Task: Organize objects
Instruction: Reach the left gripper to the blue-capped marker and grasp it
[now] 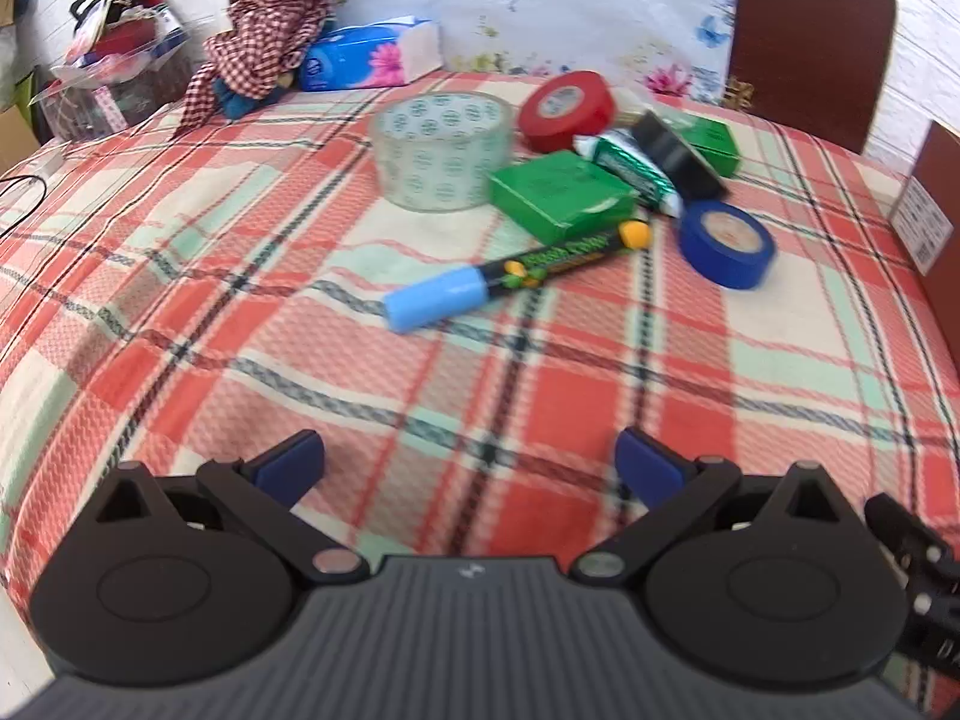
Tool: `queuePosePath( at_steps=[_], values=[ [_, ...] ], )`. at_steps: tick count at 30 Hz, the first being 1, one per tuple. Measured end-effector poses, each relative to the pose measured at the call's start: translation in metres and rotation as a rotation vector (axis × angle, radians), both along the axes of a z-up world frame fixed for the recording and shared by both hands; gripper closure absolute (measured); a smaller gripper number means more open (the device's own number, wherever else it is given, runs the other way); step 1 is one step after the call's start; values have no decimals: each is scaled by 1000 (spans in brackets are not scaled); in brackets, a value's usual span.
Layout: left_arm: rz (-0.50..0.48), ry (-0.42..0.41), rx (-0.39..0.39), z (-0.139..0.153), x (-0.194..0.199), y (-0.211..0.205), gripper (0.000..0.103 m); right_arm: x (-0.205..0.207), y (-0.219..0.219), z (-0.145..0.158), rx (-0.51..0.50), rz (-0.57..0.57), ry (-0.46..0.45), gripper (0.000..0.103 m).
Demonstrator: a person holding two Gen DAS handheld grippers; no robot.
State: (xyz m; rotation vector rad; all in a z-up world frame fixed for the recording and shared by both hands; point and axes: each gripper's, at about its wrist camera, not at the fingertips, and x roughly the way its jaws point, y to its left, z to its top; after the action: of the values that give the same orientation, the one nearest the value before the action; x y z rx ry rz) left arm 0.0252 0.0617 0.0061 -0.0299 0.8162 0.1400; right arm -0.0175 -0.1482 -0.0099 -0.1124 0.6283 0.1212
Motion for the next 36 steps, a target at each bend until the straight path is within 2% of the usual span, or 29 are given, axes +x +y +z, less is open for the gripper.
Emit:
queuePosePath(
  at_steps=[6, 11, 17, 19, 22, 26, 28, 30, 31, 32, 33, 34, 35, 36],
  values=[
    [10, -14, -1, -4, 8, 12, 0, 27, 34, 4, -17, 133, -13, 27],
    [6, -31, 0, -7, 10, 19, 0, 53, 43, -1, 71, 156, -4, 24],
    [-28, -76, 27, -10, 9, 21, 0, 53, 36, -4, 126, 159, -9, 23],
    [-74, -114, 78, -9, 9, 21, 0, 53, 35, -4, 131, 158, -8, 23],
    [-156, -200, 196, -4, 7, 21, 0, 53, 37, -4, 125, 161, -5, 20],
    [-286, -282, 259, 5, 9, 21, 0, 53, 40, -5, 105, 169, -2, 16],
    [-348, -293, 292, 4, 18, 15, 0, 54, 40, -5, 105, 171, -1, 16],
    [-374, -250, 314, -4, 32, 9, 0, 55, 39, -5, 109, 173, -1, 16],
    [-382, -226, 288, -9, 37, 10, 8, 55, 39, -5, 109, 173, -1, 16],
    [-388, -226, 233, -9, 39, 12, 23, 55, 39, -5, 108, 173, -1, 16],
    [-399, -205, 164, -7, 41, 15, 34, 55, 39, -6, 109, 173, -2, 16],
    [-409, -180, 92, -5, 42, 17, 54, 55, 39, -5, 109, 173, -1, 16],
    [-406, -171, 56, -4, 41, 16, 68, 55, 39, -6, 108, 172, -1, 16],
    [-416, -169, 44, -6, 37, 12, 74, 55, 39, -6, 107, 172, -1, 16]
  ],
)
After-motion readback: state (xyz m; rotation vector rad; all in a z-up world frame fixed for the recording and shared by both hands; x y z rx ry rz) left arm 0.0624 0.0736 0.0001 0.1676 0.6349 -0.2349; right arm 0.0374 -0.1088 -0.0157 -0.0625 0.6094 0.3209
